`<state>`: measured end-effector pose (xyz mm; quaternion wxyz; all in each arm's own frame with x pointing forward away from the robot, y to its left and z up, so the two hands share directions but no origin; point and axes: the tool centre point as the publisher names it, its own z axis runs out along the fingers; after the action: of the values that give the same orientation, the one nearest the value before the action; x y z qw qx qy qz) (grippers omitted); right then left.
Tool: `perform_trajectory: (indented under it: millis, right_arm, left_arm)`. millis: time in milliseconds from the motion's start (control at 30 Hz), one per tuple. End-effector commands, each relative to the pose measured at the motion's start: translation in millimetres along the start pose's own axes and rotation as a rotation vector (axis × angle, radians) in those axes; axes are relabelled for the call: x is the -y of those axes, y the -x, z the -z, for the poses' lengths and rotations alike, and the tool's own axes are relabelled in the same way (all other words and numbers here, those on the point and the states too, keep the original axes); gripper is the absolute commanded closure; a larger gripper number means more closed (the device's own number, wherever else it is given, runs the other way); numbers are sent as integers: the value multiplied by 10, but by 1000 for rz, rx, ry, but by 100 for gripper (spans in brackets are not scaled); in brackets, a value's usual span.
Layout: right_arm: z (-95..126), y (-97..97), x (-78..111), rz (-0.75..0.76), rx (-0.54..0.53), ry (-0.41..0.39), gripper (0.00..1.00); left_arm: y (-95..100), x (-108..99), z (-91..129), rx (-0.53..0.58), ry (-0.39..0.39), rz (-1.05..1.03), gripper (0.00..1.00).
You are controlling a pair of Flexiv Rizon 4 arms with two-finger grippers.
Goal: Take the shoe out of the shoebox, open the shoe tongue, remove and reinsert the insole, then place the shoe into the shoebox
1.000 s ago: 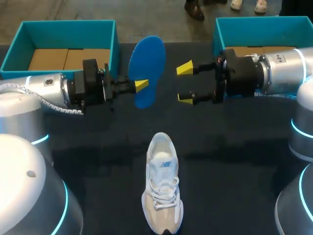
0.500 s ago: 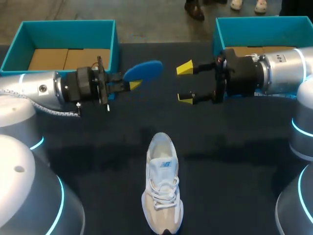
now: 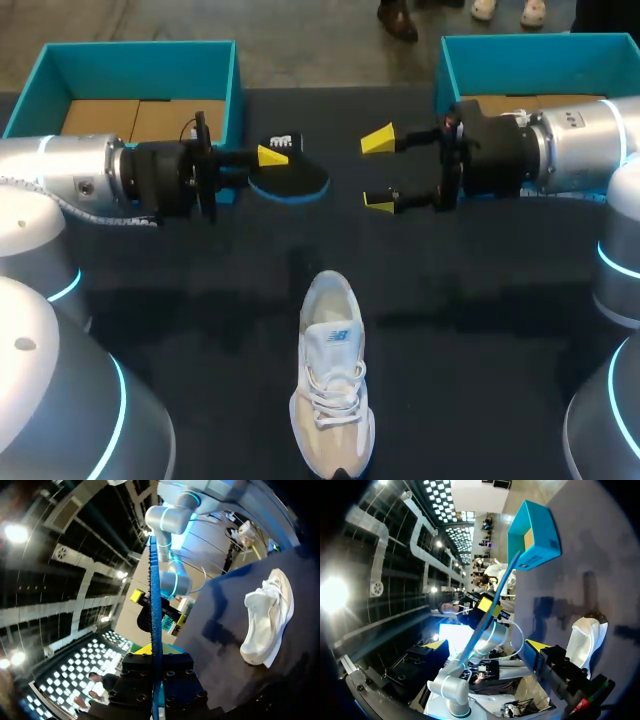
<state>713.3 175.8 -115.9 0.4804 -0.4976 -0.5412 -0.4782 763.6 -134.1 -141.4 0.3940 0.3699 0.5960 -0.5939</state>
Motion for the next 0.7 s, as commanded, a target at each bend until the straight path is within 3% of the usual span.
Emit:
perform_trajectory:
  millis: [33, 267, 700]
  right_arm:
    - [-24, 0, -2, -1, 2, 2, 0]
    - [-24, 0, -2, -1, 2, 2, 0]
    - [-24, 0, -2, -1, 2, 2, 0]
  left_arm:
    - [-16, -60, -23, -104, -47, -676, 100]
    - [-18, -85, -21, -91, -32, -821, 100]
    - [33, -103, -20, -54, -41, -810, 100]
